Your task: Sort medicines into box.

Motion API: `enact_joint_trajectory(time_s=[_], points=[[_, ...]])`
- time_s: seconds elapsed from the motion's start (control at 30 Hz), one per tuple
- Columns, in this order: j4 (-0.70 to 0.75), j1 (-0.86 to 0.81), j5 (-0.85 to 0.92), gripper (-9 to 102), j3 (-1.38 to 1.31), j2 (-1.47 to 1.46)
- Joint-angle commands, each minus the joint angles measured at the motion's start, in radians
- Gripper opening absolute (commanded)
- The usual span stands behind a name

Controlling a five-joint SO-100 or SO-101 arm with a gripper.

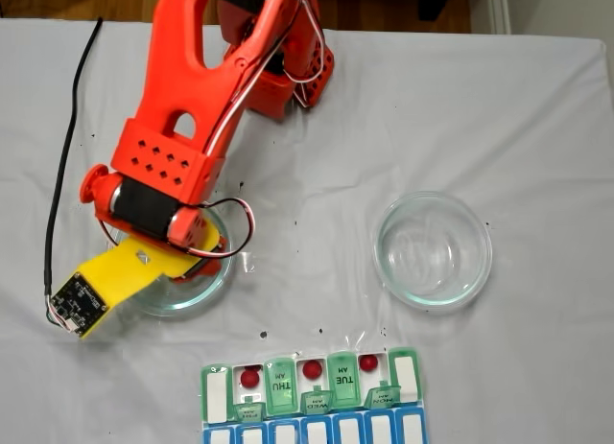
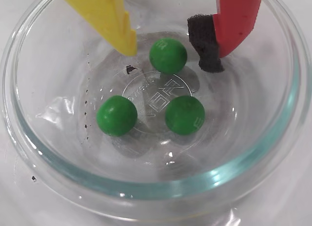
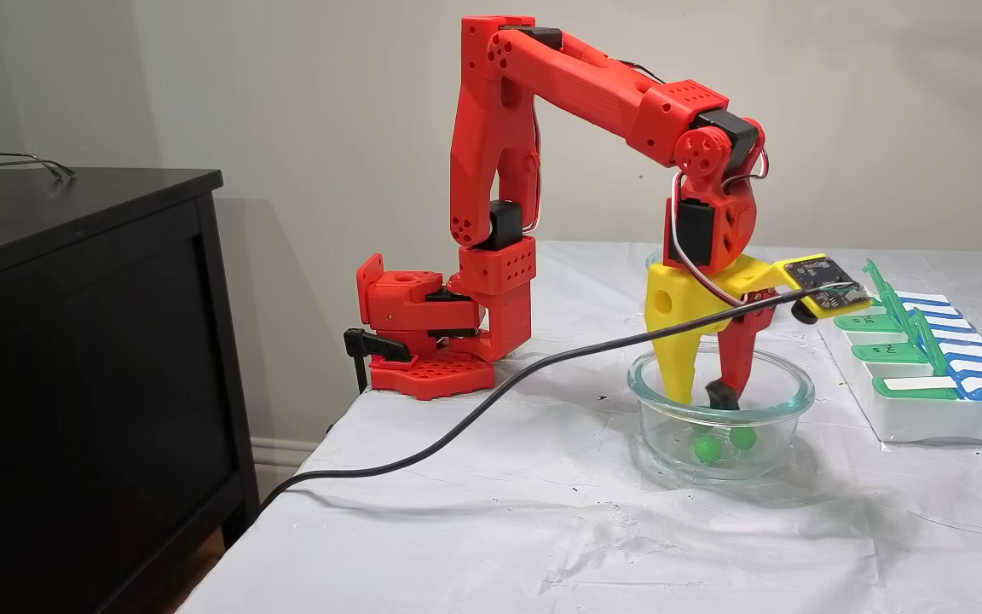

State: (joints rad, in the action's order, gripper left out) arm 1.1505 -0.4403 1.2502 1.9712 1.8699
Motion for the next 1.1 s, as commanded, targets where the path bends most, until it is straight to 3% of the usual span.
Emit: enact_joint_trajectory(time_s=[0.0,1.07], points=[[-0.009,0.006,-0.005,23,-0.021,0.032],[-0.038,-0.003,0.014,19,0.014,-0.006]])
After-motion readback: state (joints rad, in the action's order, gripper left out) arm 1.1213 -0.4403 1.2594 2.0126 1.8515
